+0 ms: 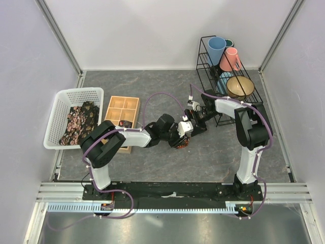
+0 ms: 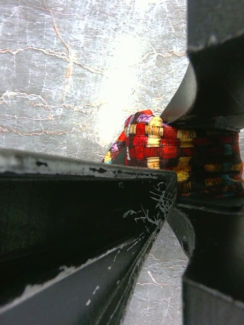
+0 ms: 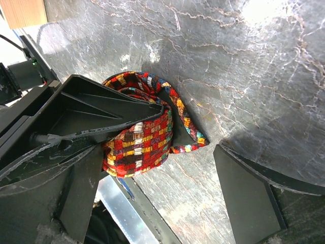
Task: Roll the ties
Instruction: Pick up the tie at the center of the board.
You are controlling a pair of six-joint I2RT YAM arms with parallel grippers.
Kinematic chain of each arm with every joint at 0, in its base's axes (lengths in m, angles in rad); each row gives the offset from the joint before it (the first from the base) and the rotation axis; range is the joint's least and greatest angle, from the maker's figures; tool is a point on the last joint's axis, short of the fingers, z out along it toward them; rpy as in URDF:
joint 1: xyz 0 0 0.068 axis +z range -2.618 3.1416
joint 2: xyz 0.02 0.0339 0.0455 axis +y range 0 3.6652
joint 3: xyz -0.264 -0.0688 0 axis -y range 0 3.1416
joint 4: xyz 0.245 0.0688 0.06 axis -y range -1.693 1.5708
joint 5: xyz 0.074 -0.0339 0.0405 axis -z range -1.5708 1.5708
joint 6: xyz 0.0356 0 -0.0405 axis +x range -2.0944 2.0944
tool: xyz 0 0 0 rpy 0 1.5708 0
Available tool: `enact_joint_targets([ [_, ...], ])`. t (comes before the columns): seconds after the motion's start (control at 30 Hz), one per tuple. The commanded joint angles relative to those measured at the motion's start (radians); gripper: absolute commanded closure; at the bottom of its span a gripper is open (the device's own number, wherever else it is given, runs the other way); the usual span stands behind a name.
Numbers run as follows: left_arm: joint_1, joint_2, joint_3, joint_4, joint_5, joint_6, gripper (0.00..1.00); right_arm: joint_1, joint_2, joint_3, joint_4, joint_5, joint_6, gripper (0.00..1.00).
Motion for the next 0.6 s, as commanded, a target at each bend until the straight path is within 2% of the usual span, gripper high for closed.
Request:
enact_joint_targets([
  [0.0,-0.009,0.076,-0.051,-0.179,-0.023,-0.012,0.98,-0.027,0.027,-0.020,0.063,-0.012,-0.002,0.02],
  [0.23,-0.009,0.085,-0.036,-0.191,-0.026,-0.015,0.98,-0.029,0.055,-0.037,0.048,-0.225,-0.011,0.02],
  [0.4,-0.009,0.089,-0.031,-0.195,-0.023,-0.016,0.98,-0.027,0.055,-0.037,0.025,-0.286,-0.023,0.06],
  [0.5,-0.009,0.087,-0.030,-0.197,-0.022,-0.015,0.98,-0.027,0.044,-0.039,0.026,-0.301,-0.023,0.12],
  [0.57,-0.009,0.085,-0.030,-0.197,-0.023,-0.016,0.98,-0.027,0.050,-0.037,0.029,-0.289,-0.023,0.28],
])
